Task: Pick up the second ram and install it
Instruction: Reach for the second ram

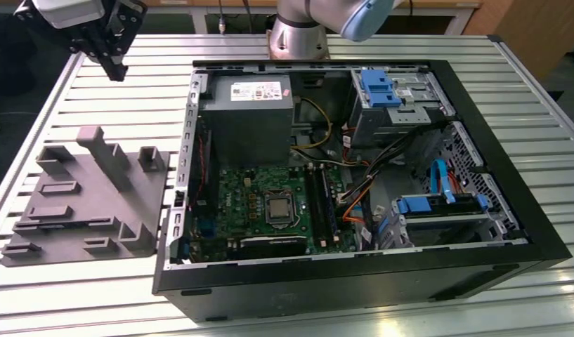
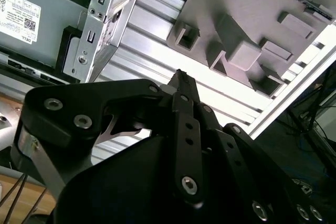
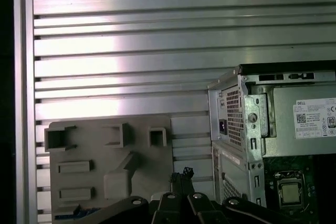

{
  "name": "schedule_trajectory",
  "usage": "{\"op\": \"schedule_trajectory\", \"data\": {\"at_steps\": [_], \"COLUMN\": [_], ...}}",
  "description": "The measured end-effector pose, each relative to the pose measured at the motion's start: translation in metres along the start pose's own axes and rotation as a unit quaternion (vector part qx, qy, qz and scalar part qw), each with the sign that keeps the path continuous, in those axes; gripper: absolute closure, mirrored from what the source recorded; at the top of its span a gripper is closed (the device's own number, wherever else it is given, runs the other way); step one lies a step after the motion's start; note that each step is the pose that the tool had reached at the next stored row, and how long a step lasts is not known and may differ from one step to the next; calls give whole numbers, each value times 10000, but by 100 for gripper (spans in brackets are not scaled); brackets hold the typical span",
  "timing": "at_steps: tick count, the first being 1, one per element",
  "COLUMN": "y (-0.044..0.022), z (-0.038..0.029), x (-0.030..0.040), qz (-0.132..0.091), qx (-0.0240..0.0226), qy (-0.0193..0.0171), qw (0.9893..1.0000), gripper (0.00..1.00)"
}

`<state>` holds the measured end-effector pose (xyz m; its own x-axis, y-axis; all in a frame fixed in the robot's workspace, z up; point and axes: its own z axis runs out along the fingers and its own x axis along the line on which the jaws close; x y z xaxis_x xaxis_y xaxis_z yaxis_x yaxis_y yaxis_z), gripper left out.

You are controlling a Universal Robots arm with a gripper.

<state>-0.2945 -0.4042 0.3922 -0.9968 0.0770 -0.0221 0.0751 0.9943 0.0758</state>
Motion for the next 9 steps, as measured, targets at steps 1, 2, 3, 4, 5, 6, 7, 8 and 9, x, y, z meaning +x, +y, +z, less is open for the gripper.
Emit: {"op": "schedule_trajectory", "data": {"at_steps": [1, 2, 3, 4, 5, 6, 7, 8, 9], "y": [-2, -4, -6, -8, -10, -11, -13, -16, -18], "z": [-1, -1, -1, -1, -2, -2, -2, -3, -3], "x": [9, 17, 27, 35, 44, 52, 60, 70, 79], "qz": [0, 0, 0, 0, 0, 0, 0, 0, 1], "qx": [-2, -4, -7, -8, -10, -12, -14, -17, -19], "qy": [0, 1, 1, 1, 1, 1, 1, 1, 2], "qw": [10000, 10000, 10000, 10000, 10000, 10000, 10000, 10000, 10000], "gripper": [89, 89, 89, 89, 89, 89, 89, 89, 89]}}
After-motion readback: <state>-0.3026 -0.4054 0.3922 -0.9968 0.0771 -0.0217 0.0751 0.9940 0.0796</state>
